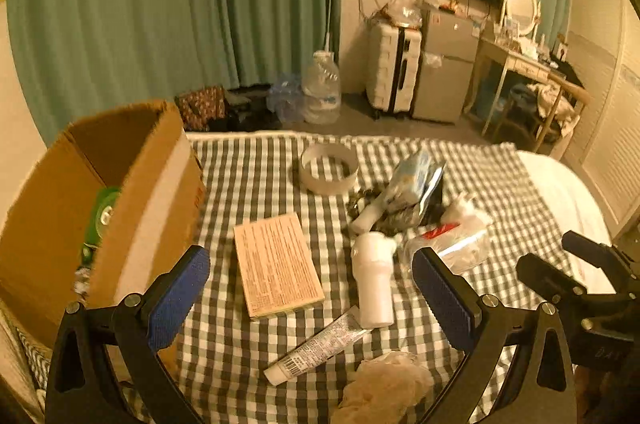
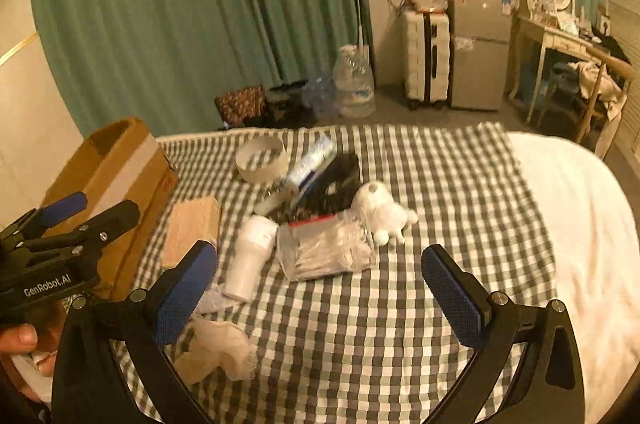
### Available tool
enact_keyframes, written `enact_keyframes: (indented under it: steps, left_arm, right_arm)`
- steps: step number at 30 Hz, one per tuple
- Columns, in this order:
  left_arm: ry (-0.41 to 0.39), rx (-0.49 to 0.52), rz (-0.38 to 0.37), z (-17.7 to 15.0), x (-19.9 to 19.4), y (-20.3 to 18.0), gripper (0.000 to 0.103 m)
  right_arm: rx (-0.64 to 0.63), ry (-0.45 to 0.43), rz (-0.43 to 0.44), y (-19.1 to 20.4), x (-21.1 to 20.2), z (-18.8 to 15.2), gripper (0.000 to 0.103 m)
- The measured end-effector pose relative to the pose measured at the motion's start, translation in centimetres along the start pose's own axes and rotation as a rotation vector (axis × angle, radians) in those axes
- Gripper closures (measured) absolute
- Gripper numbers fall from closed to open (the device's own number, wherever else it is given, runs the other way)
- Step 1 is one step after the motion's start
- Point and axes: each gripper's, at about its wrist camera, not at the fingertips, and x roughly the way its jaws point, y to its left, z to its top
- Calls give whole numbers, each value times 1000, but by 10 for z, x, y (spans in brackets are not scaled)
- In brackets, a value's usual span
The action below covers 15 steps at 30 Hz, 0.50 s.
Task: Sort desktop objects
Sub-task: 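Grasp the paper leaflet with the left gripper while the right gripper grasps the clear cotton-swab jar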
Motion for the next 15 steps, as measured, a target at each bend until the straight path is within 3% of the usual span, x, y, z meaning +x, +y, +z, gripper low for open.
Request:
enact_keyframes:
  steps: [8, 15]
  left_arm:
    - [64, -29, 108, -10, 52, 9, 0]
    - [126, -49, 146, -24, 84, 19, 0]
  right_arm:
    - [36, 89, 31, -16, 46, -9, 0]
    - [-47, 144, 29, -14, 80, -14, 0]
